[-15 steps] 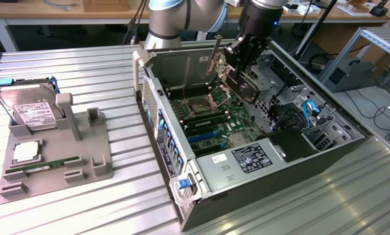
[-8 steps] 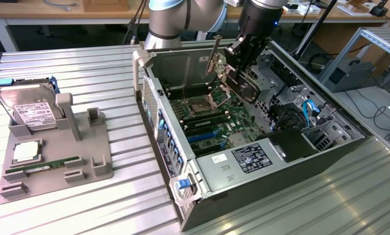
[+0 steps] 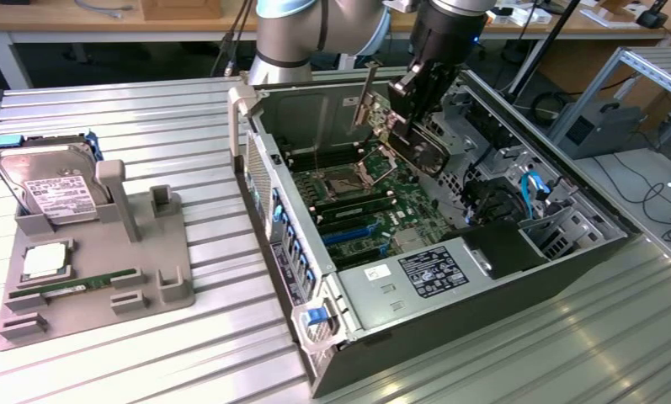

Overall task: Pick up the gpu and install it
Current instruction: 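Insert the gpu into the slot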

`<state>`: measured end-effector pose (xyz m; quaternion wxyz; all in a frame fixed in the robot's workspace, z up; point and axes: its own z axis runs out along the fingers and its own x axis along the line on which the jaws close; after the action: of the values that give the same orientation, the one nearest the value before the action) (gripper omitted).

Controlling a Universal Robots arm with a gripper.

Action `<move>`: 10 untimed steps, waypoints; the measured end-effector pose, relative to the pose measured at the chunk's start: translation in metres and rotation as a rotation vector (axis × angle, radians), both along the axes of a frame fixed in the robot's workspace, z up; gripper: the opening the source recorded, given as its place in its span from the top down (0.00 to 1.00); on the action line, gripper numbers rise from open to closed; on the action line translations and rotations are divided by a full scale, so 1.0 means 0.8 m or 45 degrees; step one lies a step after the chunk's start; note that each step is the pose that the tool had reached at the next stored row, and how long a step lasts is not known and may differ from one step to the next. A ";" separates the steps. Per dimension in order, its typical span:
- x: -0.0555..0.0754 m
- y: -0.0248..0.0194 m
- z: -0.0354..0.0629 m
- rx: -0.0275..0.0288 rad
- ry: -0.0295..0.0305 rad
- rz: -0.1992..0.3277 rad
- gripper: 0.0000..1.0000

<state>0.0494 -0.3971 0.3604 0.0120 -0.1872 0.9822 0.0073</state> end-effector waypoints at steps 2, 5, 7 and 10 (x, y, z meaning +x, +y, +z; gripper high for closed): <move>0.000 0.0000 0.000 0.0000 0.0000 0.017 0.73; 0.000 0.0000 0.000 -0.0002 0.0000 0.040 0.73; 0.000 0.0000 0.000 -0.0003 0.0000 0.059 0.73; 0.000 0.0000 0.000 -0.0004 0.0000 0.085 0.73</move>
<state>0.0494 -0.3971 0.3603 0.0117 -0.2199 0.9754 0.0075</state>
